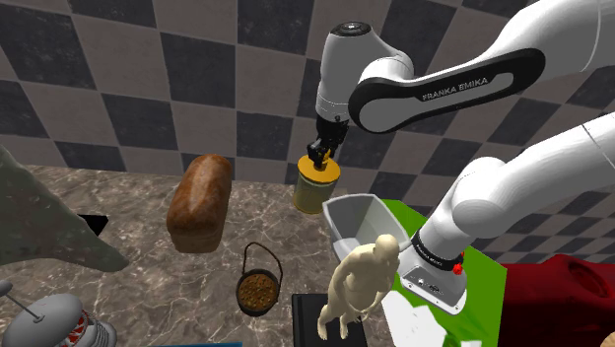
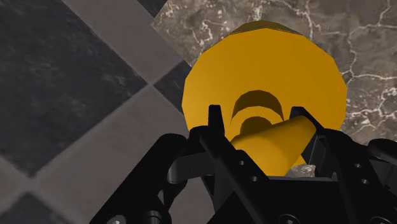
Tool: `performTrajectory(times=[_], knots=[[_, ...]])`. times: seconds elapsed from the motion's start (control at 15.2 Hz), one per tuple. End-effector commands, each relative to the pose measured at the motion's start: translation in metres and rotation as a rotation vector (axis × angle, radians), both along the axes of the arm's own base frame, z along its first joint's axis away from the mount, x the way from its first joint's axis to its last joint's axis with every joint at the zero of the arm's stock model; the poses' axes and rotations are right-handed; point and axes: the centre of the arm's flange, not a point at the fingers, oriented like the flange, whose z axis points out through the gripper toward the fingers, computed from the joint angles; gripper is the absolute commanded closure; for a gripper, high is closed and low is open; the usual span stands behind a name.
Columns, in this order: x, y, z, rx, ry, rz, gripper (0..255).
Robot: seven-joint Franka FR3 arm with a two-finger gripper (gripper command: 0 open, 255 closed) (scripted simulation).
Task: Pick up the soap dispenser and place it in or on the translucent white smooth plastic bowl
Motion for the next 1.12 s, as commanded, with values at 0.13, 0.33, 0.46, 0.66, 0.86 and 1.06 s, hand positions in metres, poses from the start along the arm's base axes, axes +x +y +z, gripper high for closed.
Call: performTrajectory(times=[0.13, 0.33, 0.46, 0.66, 0.86, 1.06], knots=[[0.0, 0.0, 0.0, -0.001, 0.001, 0.0, 255], [0.0, 0.0, 0.01, -0.001, 0.001, 0.0, 255], [0.0, 0.0, 0.021, -0.001, 0.001, 0.0, 255], [0.0, 0.0, 0.036, -0.001, 0.001, 0.0, 255], [0.0, 0.0, 0.052, -0.001, 0.001, 0.0, 255], [0.0, 0.0, 0.068, -0.001, 0.001, 0.0, 255]])
